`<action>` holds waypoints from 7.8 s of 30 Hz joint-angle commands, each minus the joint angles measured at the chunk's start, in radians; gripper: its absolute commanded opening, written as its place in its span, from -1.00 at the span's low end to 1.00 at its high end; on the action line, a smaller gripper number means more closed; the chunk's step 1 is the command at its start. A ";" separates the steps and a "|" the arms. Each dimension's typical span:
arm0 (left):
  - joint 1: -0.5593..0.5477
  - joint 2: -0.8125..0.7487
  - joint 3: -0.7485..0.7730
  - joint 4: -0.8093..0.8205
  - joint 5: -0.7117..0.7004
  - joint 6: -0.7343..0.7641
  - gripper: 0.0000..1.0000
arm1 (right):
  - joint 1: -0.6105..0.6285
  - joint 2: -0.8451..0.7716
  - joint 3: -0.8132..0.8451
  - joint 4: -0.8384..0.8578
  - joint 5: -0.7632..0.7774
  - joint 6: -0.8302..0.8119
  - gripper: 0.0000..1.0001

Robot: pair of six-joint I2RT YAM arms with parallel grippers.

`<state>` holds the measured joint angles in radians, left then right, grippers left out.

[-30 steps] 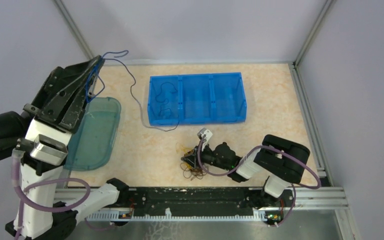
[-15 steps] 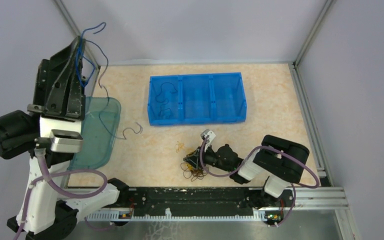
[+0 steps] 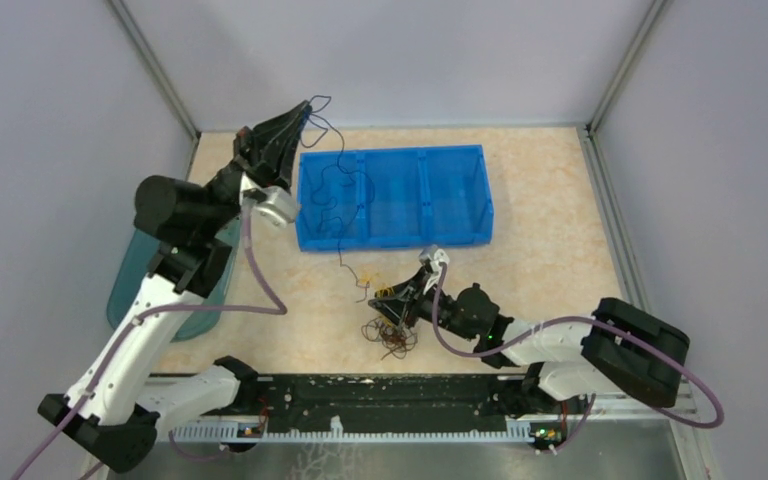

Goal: Untangle the cables

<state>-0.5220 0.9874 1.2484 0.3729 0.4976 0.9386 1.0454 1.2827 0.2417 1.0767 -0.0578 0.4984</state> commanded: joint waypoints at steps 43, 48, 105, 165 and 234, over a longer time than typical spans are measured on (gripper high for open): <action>0.182 0.391 -0.055 0.247 -0.128 0.014 -1.00 | 0.007 -0.298 -0.095 -0.182 0.115 0.027 -0.41; 0.182 0.432 -0.071 0.159 -0.197 -0.039 -1.00 | 0.008 -0.303 -0.084 -0.194 0.118 0.026 -0.41; -0.022 0.010 -0.227 -0.814 0.479 -0.316 -0.13 | 0.007 -0.209 0.195 -0.235 -0.164 -0.006 -0.42; -0.055 -0.147 -0.201 -0.924 0.389 -0.420 -0.86 | -0.016 -0.378 0.209 -0.429 -0.058 -0.165 -1.00; -0.076 -0.083 -0.139 -0.682 0.499 -0.848 -0.99 | -0.044 -0.650 0.103 -0.416 -0.036 -0.048 0.43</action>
<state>-0.5896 0.9009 1.0576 -0.3523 0.9615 0.1429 1.0119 0.6800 0.3759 0.6193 -0.1085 0.4259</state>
